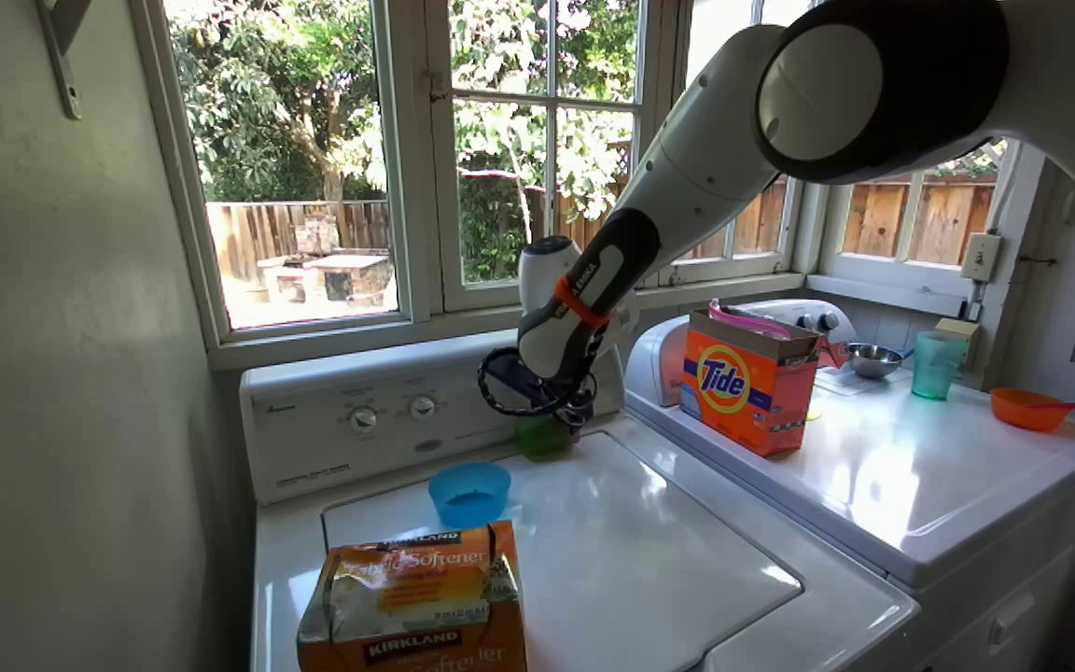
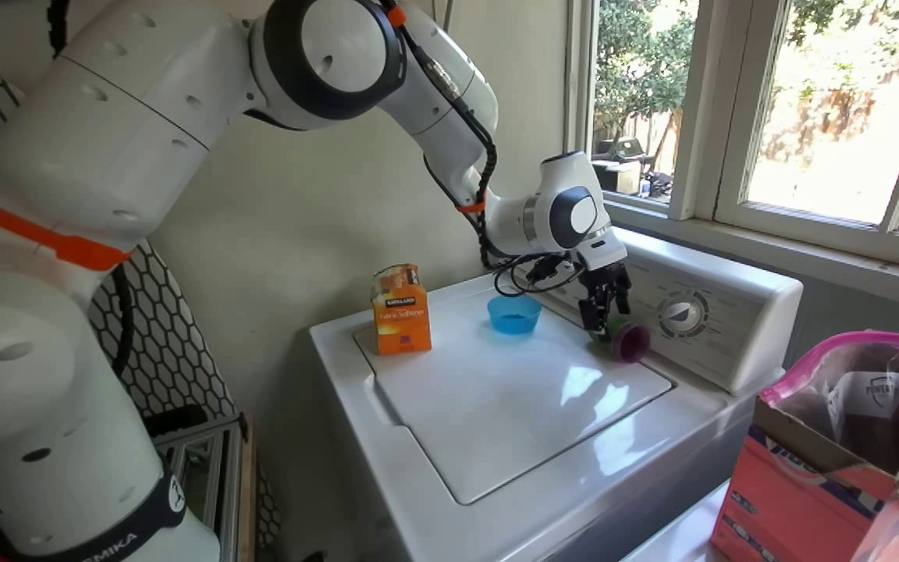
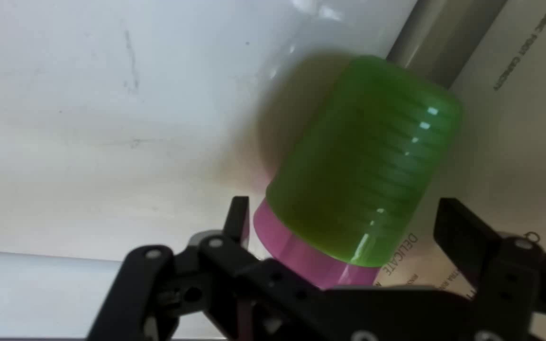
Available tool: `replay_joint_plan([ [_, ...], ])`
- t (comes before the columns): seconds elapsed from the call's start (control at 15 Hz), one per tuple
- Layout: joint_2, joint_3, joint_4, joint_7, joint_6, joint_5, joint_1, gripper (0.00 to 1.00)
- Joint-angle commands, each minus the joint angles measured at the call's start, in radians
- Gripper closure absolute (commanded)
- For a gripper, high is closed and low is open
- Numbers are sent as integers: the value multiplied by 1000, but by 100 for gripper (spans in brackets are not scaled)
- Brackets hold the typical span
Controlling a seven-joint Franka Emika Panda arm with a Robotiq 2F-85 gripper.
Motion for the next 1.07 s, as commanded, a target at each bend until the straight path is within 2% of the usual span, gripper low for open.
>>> replay_joint_plan([
  [0.0,17,-10,-8,47,81,69,7,0],
  [0.2,21,-54,-19,100,99,73,44,0],
  [0.53,49,-215,-33,315,40,18,160,0],
  [0.8,68,-185,-18,302,12,23,151,0],
  [1.0,76,-186,-9,299,1,13,163,0],
])
